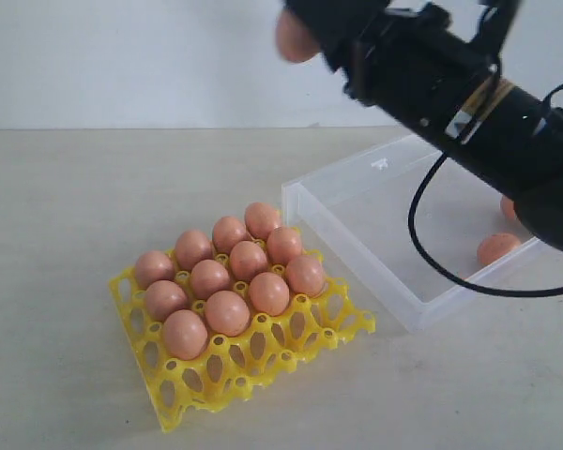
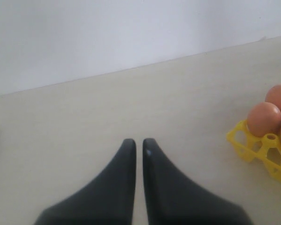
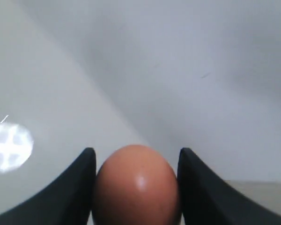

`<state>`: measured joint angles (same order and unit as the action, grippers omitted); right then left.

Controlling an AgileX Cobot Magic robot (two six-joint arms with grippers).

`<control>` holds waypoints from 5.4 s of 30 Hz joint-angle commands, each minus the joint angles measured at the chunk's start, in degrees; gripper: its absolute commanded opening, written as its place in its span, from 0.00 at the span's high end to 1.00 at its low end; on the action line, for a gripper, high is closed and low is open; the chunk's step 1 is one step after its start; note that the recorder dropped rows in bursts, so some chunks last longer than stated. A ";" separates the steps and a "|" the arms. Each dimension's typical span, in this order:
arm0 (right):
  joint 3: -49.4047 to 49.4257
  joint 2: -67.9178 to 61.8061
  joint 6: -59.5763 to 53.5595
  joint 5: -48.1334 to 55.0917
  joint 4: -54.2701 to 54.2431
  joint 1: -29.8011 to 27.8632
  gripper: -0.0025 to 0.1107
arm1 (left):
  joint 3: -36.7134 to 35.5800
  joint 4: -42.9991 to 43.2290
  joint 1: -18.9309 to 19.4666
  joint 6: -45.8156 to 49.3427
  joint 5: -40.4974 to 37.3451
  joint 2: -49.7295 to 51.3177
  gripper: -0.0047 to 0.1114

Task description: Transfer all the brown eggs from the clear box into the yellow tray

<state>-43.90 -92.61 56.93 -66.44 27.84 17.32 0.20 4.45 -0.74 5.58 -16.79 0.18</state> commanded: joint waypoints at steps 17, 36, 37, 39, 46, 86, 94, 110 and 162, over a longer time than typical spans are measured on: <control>-4.11 -15.38 9.18 10.26 36.18 16.48 0.98 | -0.20 -0.11 -0.44 -0.18 0.02 -0.18 0.92; -4.11 -15.51 -0.48 31.57 36.27 16.48 0.98 | -0.20 -0.11 -0.44 -0.18 0.02 -0.18 0.92; -4.11 -15.83 -0.37 31.39 36.04 16.48 0.98 | -0.20 -0.11 -0.44 -0.18 0.02 -0.18 0.92; -4.11 -16.65 -0.50 30.52 35.91 16.72 0.98 | -0.20 -0.11 -0.44 -0.18 0.02 -0.18 0.92; -4.11 -17.20 -0.61 32.29 35.50 16.72 0.98 | -0.20 -0.11 -0.44 -0.18 0.02 -0.18 0.92; -4.11 -17.20 1.42 28.19 35.38 16.72 0.45 | -0.20 -0.11 -0.44 -0.18 0.02 -0.18 0.92; -4.11 -17.20 3.46 28.09 35.38 16.72 0.45 | -0.20 -0.11 -0.44 -0.18 0.02 -0.18 0.92; -4.22 -6.89 0.42 22.27 14.73 16.51 0.95 | -0.20 -0.11 -0.44 -0.18 0.02 -0.18 0.92; -24.42 -5.88 -125.45 109.15 -127.78 -40.93 0.98 | -0.20 -0.11 -0.44 -0.18 0.02 -0.18 0.92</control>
<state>-67.54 -98.20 -63.06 35.81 -100.75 -22.60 0.20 4.45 -0.74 5.58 -16.79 0.18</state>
